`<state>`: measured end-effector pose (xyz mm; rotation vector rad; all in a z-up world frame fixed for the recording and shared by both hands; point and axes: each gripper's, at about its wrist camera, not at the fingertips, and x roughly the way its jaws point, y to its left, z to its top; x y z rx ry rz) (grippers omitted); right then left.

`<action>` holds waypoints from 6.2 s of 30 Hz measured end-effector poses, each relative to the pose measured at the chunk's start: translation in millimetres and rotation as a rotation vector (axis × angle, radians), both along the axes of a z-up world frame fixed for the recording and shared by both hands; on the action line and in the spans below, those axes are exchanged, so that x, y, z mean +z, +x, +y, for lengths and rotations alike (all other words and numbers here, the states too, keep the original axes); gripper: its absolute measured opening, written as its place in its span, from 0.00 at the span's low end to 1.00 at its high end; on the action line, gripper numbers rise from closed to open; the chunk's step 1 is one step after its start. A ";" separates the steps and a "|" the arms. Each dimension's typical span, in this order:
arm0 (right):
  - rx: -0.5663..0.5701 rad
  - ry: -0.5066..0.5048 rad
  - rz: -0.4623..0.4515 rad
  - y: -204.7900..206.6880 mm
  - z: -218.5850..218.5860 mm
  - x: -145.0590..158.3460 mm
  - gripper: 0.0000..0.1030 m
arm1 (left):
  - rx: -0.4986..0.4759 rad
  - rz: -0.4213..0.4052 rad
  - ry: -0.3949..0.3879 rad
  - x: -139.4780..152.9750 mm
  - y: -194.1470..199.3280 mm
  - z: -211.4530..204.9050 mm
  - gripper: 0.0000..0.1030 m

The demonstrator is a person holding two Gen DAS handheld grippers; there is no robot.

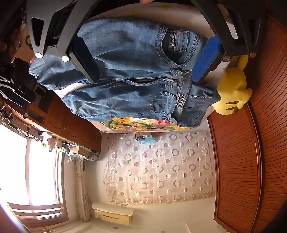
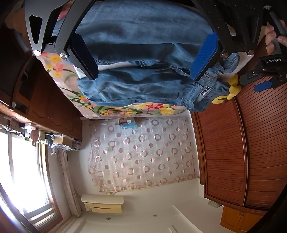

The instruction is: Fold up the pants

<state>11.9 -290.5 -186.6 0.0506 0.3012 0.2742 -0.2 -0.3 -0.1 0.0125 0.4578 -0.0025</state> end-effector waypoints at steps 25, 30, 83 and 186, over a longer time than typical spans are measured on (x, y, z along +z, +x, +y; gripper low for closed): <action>-0.001 -0.010 0.020 -0.4 2.2 0.0 0.99 | 0.001 0.010 -0.009 0.3 -0.6 -0.1 1.00; -0.001 -0.010 0.020 -0.2 2.4 0.1 0.99 | 0.003 0.009 -0.009 0.1 -0.5 -0.1 1.00; 0.001 -0.010 0.010 0.1 5.3 0.6 0.99 | 0.004 -0.003 -0.008 1.8 -0.5 4.5 1.00; -0.133 -0.114 0.219 -11.1 -47.3 64.8 0.02 | -0.037 0.163 -0.093 -62.5 29.3 120.0 0.09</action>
